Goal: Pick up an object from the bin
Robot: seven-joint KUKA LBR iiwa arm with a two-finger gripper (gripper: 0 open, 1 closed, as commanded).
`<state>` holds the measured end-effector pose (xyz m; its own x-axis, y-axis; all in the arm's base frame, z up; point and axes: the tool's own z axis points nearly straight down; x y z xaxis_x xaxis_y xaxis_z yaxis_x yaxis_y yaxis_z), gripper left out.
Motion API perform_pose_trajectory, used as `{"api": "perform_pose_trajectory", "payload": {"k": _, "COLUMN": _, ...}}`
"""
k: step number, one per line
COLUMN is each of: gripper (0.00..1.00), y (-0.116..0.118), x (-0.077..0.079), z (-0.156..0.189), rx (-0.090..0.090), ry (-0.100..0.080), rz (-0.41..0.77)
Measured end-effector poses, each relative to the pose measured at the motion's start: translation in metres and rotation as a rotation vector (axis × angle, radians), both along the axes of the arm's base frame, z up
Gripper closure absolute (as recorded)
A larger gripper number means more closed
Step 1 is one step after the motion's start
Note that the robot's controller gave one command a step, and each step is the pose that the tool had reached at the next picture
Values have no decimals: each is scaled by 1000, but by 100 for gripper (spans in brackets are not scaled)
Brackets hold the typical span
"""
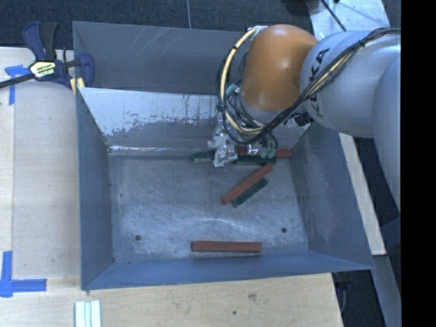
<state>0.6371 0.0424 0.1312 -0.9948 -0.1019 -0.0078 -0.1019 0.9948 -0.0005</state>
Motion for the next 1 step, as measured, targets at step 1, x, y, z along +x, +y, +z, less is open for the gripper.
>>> {"api": "perform_pose_trajectory", "payload": {"k": 1, "gripper": 100, "y": 0, "x": -1, "z": 20, "rx": 1, "ry": 2, "rz": -11}}
